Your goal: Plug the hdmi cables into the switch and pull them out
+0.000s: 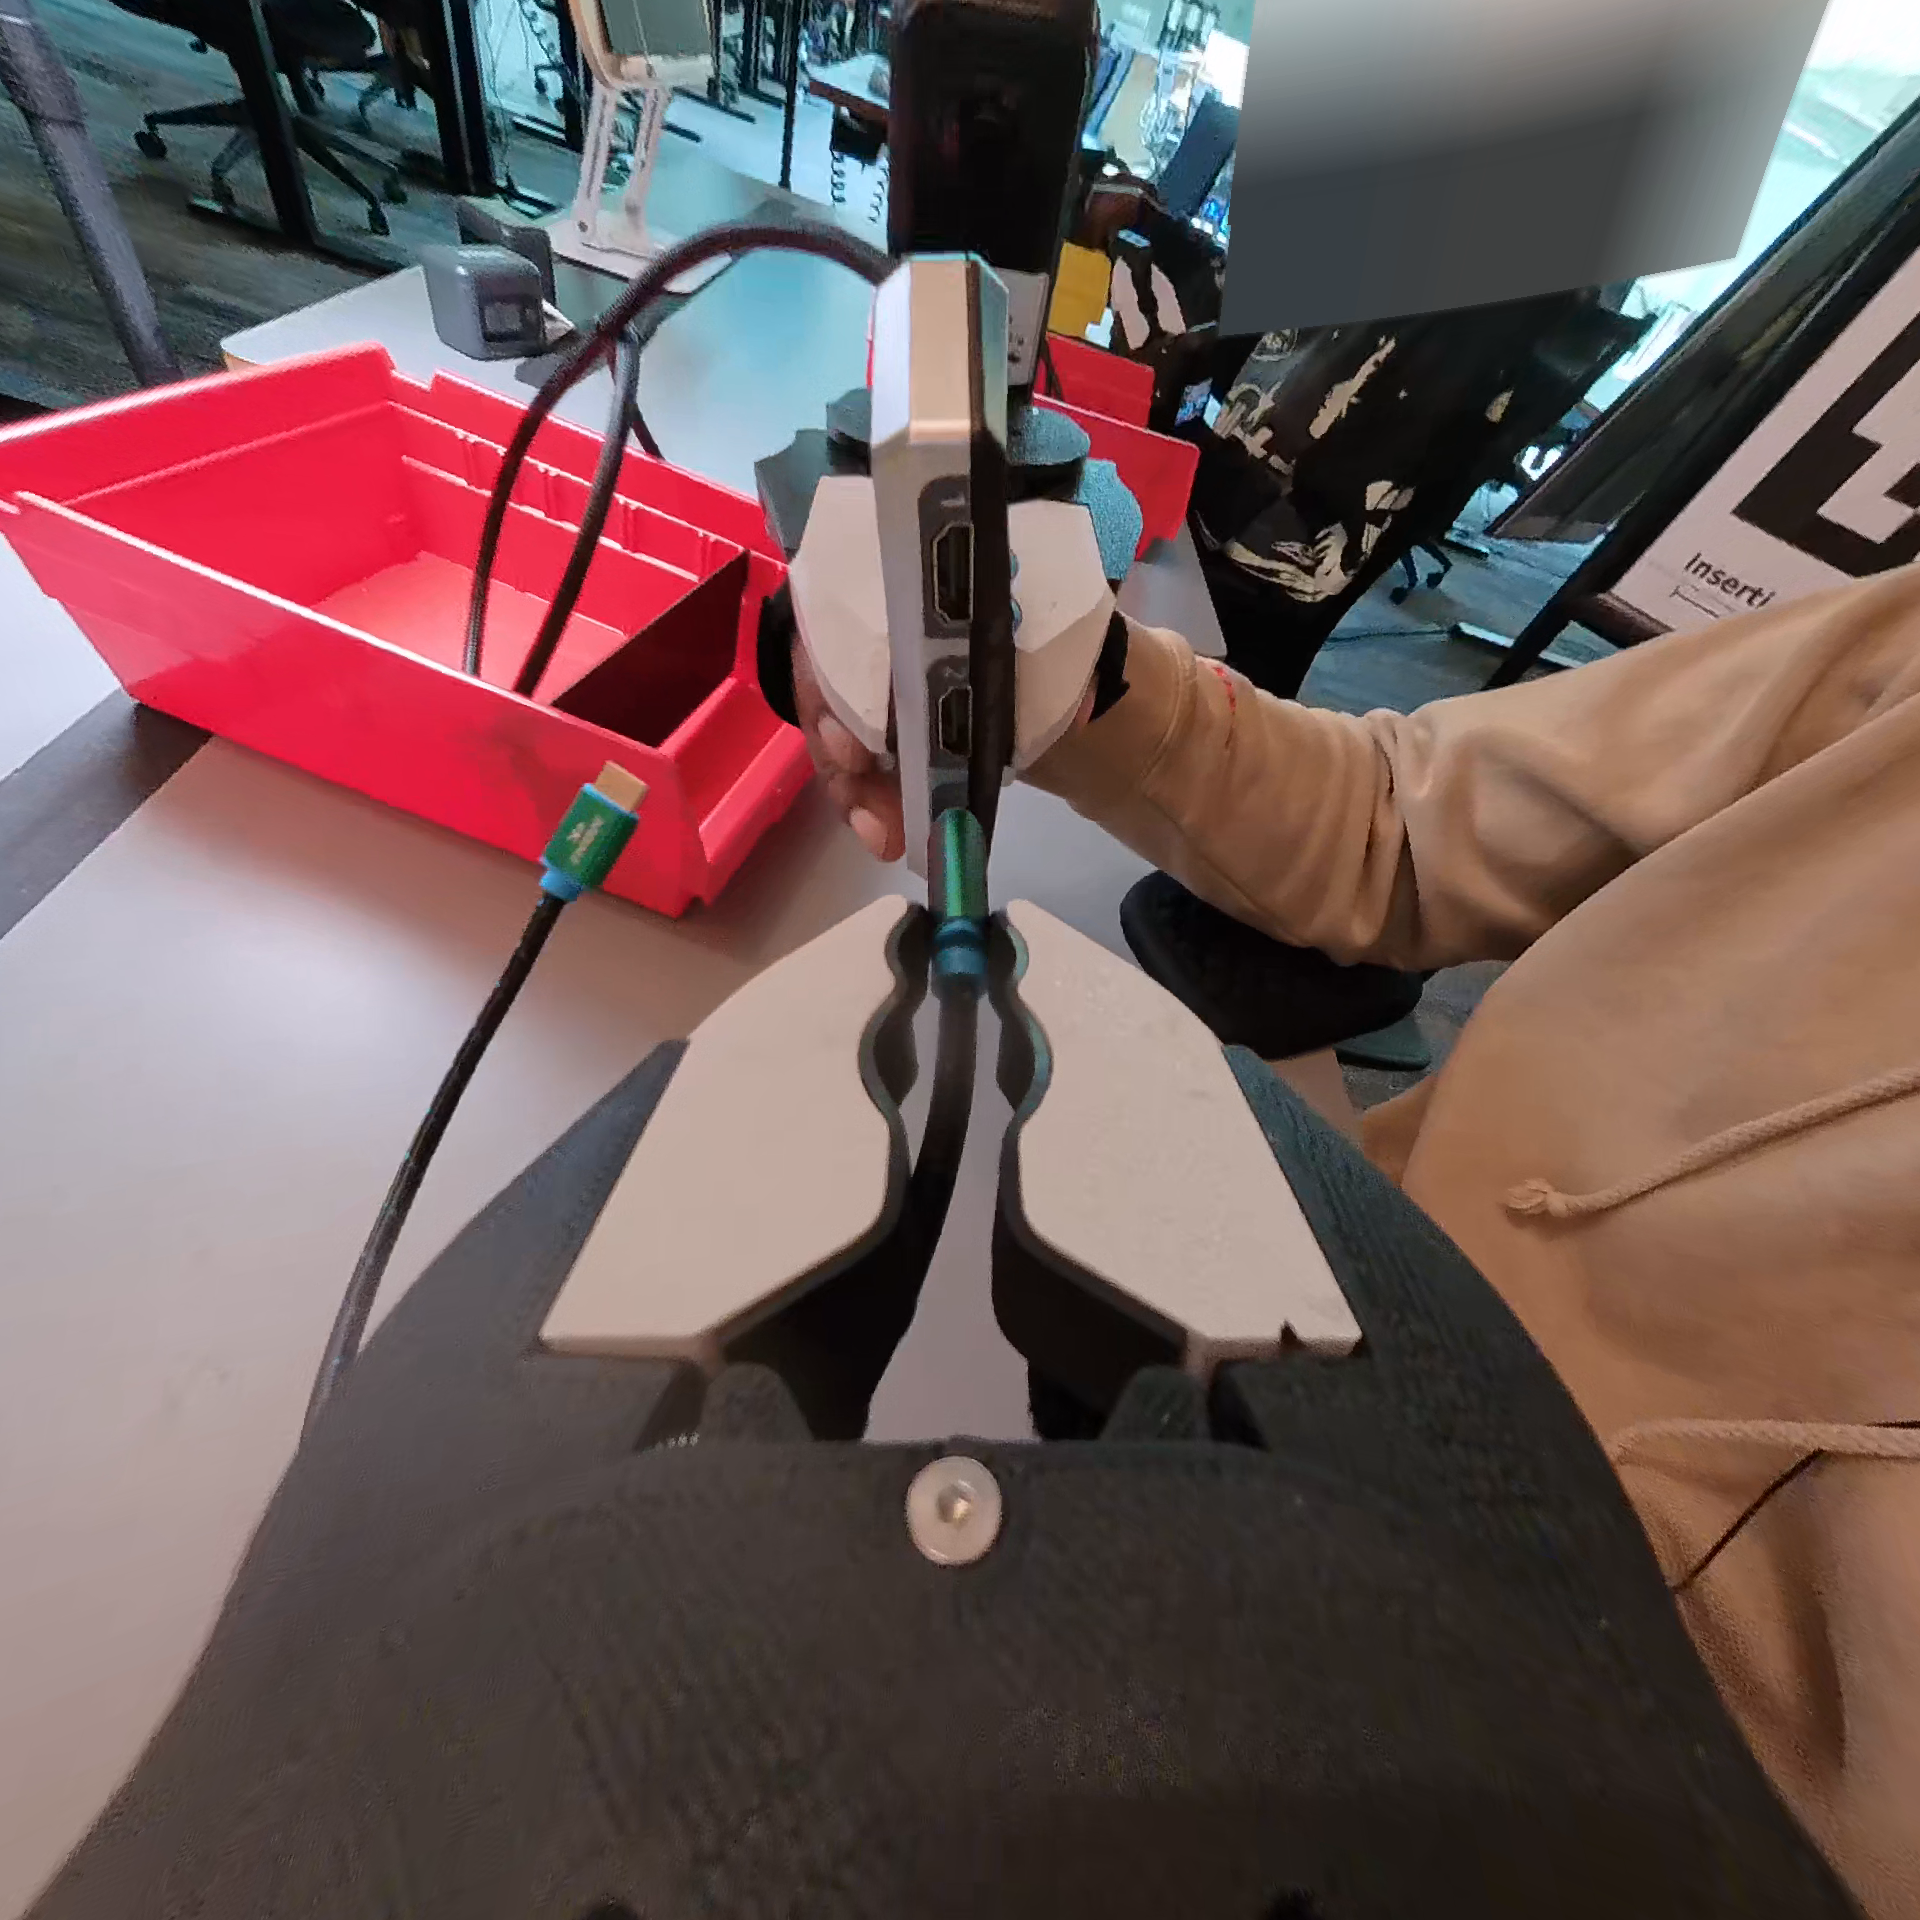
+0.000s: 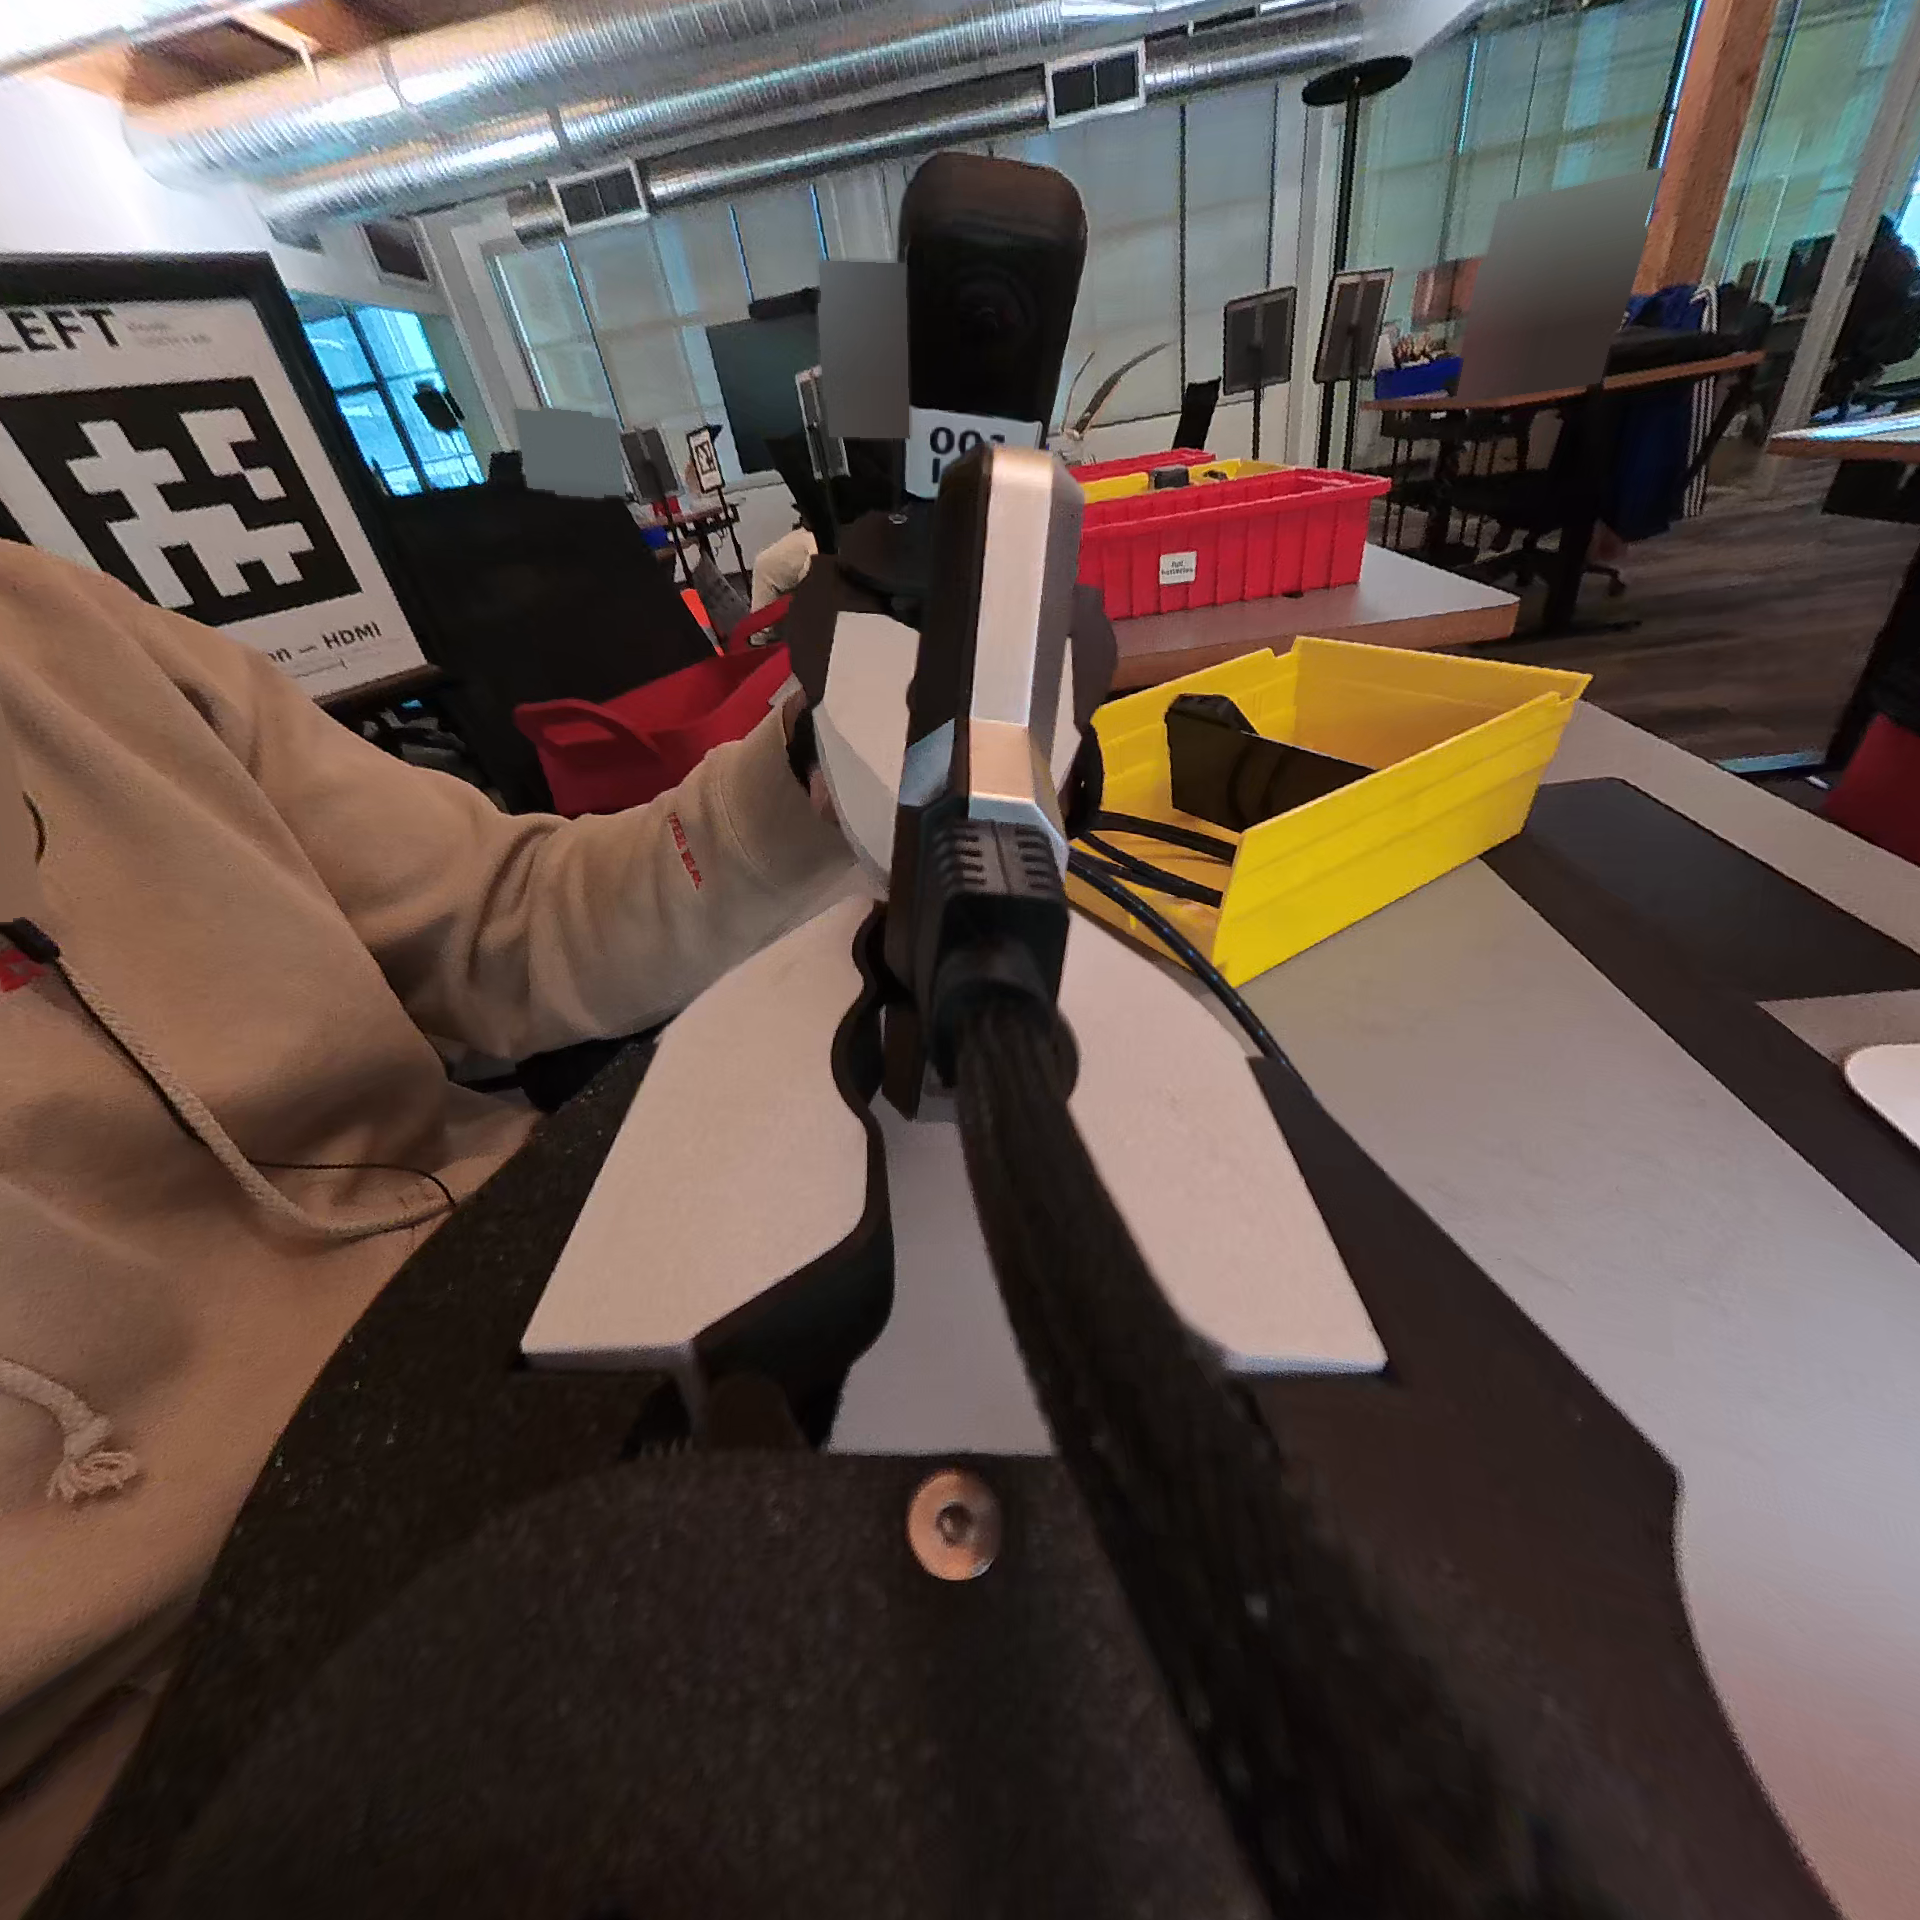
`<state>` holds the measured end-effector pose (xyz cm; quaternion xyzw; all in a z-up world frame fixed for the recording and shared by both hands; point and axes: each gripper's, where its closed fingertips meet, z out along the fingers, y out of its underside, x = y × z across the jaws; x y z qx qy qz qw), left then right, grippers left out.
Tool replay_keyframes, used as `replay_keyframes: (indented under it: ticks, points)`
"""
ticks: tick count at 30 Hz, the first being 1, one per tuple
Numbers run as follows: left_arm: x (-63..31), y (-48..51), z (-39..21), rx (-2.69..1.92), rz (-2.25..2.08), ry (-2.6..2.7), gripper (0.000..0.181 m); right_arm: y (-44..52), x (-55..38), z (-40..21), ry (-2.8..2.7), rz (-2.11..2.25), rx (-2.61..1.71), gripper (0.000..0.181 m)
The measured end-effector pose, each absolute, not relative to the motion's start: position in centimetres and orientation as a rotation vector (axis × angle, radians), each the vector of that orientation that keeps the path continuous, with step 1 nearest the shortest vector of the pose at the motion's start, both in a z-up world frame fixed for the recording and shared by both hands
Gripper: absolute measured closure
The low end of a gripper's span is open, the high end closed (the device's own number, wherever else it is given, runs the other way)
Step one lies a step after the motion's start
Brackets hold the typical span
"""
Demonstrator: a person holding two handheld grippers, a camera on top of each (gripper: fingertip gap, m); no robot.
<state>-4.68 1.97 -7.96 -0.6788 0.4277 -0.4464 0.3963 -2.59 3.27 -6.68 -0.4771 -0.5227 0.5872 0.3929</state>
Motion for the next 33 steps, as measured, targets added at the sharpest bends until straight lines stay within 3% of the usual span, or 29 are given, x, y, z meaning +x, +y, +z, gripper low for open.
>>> replay_keyframes:
  ticks: [16, 26, 30, 33]
  points:
    - [-4.3, 2.4, -9.2, -1.771, -1.054, 1.091, 0.170, 3.5, -2.7, -8.2, -1.415, 1.386, -1.300, 0.159]
    - [-5.2, 3.4, -8.3, -1.741, -1.047, 0.985, 0.169, 5.1, -2.7, -6.1, -1.197, 1.466, -1.298, 0.142]
    - [-4.8, 3.4, -8.5, -1.723, -0.967, 1.034, 0.169, 5.6, -2.8, -5.6, -1.122, 1.516, -1.283, 0.157]
    - [-4.7, 3.3, -8.1, -1.706, -0.963, 1.036, 0.169, 5.3, -2.6, -5.4, -1.138, 1.525, -1.254, 0.158]
